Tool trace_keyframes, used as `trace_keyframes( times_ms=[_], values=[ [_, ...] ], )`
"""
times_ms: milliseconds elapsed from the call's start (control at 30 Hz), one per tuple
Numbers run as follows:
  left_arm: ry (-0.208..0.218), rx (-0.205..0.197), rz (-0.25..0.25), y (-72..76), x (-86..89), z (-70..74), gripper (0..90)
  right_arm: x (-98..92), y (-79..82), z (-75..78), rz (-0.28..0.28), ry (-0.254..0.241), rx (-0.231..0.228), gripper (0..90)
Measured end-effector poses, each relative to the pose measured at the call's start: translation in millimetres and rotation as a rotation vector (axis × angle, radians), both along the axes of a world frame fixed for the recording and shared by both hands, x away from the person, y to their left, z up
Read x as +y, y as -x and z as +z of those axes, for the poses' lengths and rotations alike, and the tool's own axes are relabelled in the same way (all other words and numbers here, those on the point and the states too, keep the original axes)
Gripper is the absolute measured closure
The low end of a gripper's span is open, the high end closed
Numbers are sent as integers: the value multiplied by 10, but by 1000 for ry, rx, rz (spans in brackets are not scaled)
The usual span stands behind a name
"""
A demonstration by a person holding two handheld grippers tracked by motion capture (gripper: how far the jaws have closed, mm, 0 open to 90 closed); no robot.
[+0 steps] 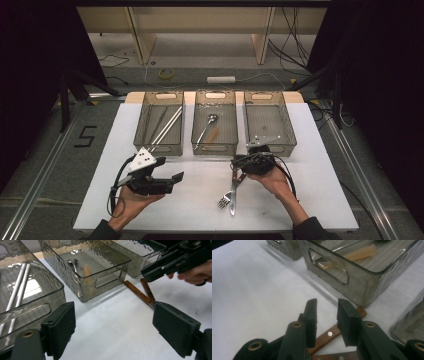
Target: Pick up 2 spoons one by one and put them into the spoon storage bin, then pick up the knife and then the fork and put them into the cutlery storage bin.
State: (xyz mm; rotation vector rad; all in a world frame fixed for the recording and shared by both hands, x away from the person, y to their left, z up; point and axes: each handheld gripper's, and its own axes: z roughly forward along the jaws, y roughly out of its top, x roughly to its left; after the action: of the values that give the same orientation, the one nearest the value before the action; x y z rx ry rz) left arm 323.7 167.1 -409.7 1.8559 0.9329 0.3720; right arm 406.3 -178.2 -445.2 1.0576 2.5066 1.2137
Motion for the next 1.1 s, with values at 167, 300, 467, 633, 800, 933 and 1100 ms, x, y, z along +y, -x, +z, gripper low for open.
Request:
trace_keyframes(
  times_ms=[167,300,467,633,800,933,1100],
  values=[
    [7,2,11,12,54,-20,184,47,-35,-20,12,16,-2,778],
    [5,-1,19,22,77,-36,184,78,-76,-44,20,27,3,827],
    [14,-5,20,50,83,-31,184,122,-112,-73,29,39,9,863],
    [17,-4,20,57,81,-40,182,177,-143,-125,41,69,14,900],
    [9,-11,15,52,62,-49,181,212,-185,-186,50,101,29,900],
    [0,-17,13,56,34,-63,181,218,-217,-227,57,117,46,900],
    [-15,-34,1,92,9,-69,178,263,-247,-298,52,174,66,900]
  ],
)
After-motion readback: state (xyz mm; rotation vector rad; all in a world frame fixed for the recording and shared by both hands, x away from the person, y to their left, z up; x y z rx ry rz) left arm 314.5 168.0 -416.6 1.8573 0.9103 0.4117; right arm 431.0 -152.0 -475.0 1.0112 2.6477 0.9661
